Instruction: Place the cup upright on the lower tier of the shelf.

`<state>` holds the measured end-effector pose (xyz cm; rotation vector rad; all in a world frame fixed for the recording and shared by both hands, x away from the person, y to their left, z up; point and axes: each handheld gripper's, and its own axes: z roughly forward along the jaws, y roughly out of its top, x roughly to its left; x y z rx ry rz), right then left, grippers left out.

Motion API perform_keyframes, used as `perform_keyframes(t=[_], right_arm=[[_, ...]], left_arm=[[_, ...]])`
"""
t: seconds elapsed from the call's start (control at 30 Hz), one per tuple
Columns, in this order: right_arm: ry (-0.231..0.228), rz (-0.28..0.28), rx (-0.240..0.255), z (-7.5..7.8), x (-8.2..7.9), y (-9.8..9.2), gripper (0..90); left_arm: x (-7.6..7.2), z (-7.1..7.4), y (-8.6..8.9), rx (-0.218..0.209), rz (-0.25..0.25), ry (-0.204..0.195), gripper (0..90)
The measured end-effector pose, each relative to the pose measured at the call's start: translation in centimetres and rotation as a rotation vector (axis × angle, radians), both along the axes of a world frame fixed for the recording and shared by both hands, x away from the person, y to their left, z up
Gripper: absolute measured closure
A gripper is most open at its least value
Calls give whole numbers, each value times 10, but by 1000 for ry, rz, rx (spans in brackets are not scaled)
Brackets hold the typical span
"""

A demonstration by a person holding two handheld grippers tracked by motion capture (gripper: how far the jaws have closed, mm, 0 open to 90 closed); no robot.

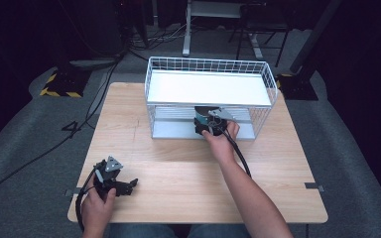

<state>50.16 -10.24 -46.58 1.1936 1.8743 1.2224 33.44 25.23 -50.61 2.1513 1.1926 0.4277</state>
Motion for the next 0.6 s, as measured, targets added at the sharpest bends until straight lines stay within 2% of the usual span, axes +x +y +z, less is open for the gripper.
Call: perform_keyframes(t=[0.23, 0.4, 0.6], right_arm=[[13, -11, 4, -5, 4, 4, 208], [42, -19, 18, -8, 8, 6, 208], [60, -15, 8, -12, 13, 6, 208]], left_arm=[[0, 0, 0, 1, 0, 1, 1], [0, 0, 0, 2, -2, 0, 1], [0, 0, 0, 2, -2, 1, 1]])
